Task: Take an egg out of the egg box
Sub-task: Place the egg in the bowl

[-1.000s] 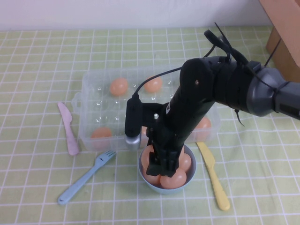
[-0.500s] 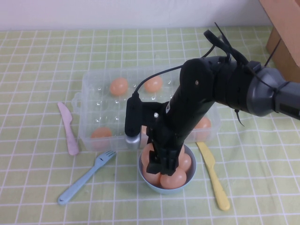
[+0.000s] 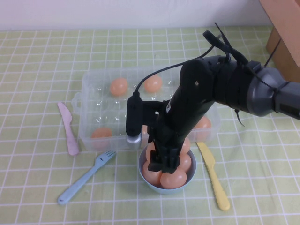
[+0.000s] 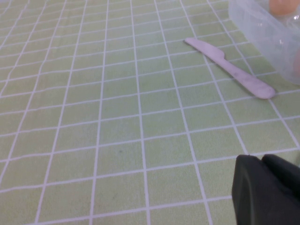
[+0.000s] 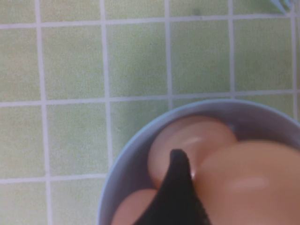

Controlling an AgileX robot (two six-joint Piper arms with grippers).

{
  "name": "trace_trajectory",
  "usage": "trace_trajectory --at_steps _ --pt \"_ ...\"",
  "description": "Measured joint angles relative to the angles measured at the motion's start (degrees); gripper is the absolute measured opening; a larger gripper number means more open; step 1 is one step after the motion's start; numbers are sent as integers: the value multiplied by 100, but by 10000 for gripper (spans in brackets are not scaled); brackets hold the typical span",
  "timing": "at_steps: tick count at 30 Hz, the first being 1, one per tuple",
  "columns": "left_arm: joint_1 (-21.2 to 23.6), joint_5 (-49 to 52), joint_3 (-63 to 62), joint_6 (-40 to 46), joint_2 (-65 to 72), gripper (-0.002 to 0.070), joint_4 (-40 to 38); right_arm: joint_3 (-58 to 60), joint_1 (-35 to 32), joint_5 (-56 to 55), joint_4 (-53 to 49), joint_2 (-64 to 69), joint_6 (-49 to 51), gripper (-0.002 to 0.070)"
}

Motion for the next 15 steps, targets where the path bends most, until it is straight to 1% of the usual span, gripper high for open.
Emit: trace_trajectory --at_steps 8,15 --pt "0 0 0 0 0 -4 0 -22 0 13 0 0 0 512" --pt "0 0 0 0 0 -4 0 -564 0 453 145 -12 0 512"
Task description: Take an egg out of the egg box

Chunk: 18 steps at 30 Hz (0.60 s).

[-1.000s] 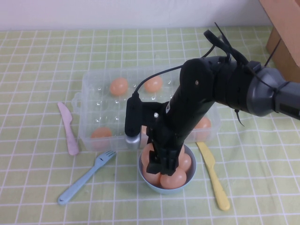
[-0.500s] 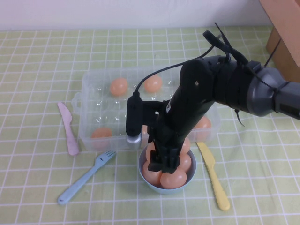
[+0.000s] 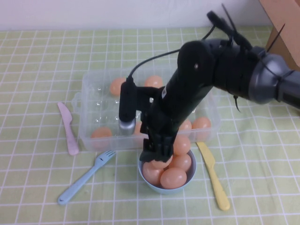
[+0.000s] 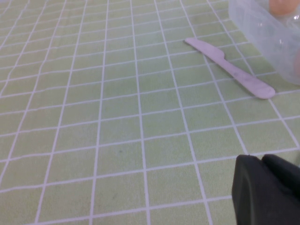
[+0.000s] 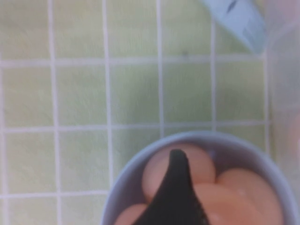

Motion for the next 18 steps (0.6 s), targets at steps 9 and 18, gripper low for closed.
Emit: trace_trajectory --at_steps 9,18 --pt "0 0 0 0 0 -4 0 -1039 0 802 326 -384 580 274" --pt "0 0 0 0 0 -4 0 -590 -140 410 381 -1252 1257 -8"
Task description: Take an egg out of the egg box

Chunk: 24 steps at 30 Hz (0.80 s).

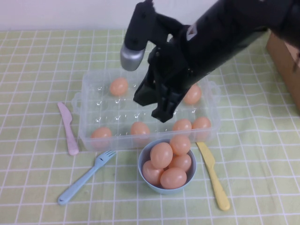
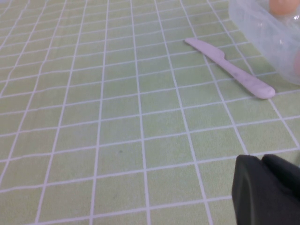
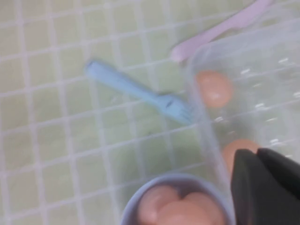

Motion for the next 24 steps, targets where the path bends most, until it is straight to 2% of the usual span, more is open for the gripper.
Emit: trace_trajectory --at_steps 10,14,18,24 --pt "0 0 0 0 0 -4 0 3218 -25 -3586 290 -2407 -34 -15" --pt "0 0 0 0 0 -4 0 4407 -25 -4741 747 -3448 -42 -15" --pt "0 0 0 0 0 -4 0 5024 -25 -5368 1207 -4153 -42 -15" --pt "0 0 0 0 0 -4 0 5268 -25 -5281 1356 -4612 -42 -16"
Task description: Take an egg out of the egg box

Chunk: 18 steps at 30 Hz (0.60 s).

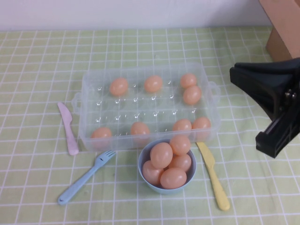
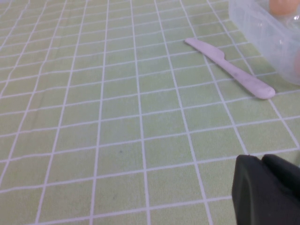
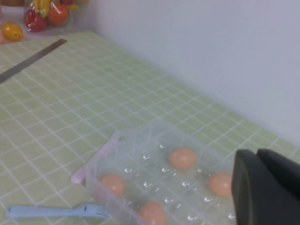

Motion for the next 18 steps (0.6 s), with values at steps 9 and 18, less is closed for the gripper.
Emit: trace_trajectory --at_steps 9,18 --pt "0 0 0 0 0 -4 0 272 -140 210 158 -122 -5 -17" --pt "0 0 0 0 0 -4 0 1557 -165 -1012 -35 -1241 -462 -17"
